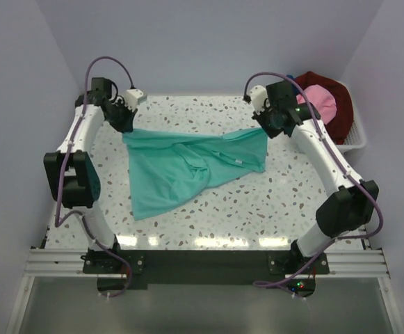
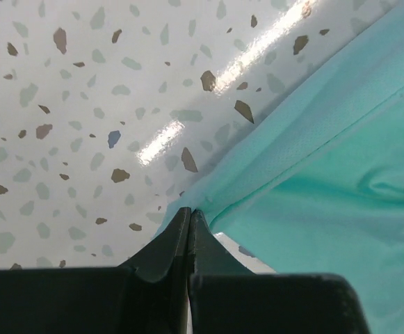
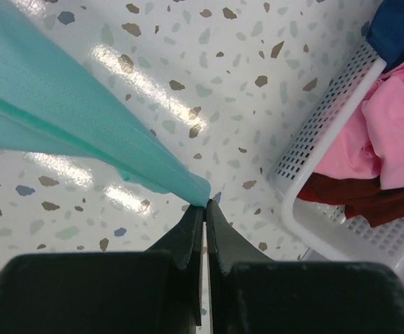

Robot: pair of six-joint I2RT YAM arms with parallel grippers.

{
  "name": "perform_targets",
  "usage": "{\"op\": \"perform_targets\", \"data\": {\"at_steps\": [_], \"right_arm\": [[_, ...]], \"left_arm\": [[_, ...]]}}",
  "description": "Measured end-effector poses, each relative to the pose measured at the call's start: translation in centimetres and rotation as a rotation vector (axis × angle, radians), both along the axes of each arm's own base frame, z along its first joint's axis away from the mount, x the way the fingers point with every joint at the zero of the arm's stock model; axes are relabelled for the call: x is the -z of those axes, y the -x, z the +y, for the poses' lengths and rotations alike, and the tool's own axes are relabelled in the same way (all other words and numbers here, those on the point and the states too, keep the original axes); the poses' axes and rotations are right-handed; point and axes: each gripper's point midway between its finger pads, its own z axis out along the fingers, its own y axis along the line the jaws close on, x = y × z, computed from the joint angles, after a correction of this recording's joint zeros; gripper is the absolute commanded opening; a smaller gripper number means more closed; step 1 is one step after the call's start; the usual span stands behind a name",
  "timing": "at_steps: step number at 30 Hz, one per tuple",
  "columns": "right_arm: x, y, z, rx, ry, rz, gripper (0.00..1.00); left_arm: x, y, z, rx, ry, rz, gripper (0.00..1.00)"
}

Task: Fold and stack the t-shirts
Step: Flatten the tshirt out

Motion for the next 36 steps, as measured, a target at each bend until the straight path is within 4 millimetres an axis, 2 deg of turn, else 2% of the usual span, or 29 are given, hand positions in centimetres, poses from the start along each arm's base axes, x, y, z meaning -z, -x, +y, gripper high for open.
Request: {"op": "perform_targets", "data": {"at_steps": [2,5,7,11,14,20,24,30,32,36], "right_arm": [[-0.7,0.5,-0.6,0.005,0.000,-0.011,0.00],[-1.5,1.1,-1.1,0.005,-0.001,-0.025,0.00],[-1.8,1.7,-1.3,-0.005,-0.002,-0.027,0.00],[-1.9,3.1,-1.6,-0.029,0.005,-0.017,0.00],[-2.1,3.8,-1.7,-0.037,0.008,-0.011,0.00],[-3.2,4.3,-1.9,-0.039,0.009,-0.020,0.00],[-6.0,3.8,-1.8,-0.036,-0.010,-0.085,0.00],[-11.7,2.9,-1.5,-0.026,-0.054,-0.228,0.00],[-12.7,2.9,-1.6,-0.023,-0.059,-0.254,0.00],[-13.5,3.4,-1.8,-0.021,-0.064,-0.266,0.00]], "left_arm": [[-1.8,0.8,-0.4,0.016,0.014,-0.034,0.00],[-3.0,2.7,-0.8,0.043,0.018,-0.052,0.00],[-2.8,4.9,-0.9,0.059,0.017,-0.031,0.00],[-1.2,9.5,-1.1,0.083,0.014,0.052,0.00],[-0.6,11.5,-1.2,0.087,0.015,0.091,0.00],[-3.2,12.2,-1.1,0.085,0.011,0.043,0.00],[-6.3,11.3,-0.9,0.074,0.010,-0.017,0.00],[-11.1,10.1,-0.8,0.044,0.014,-0.142,0.00],[-12.1,10.2,-0.8,0.033,0.022,-0.166,0.00],[-13.3,11.0,-0.9,0.024,0.034,-0.193,0.00]]}}
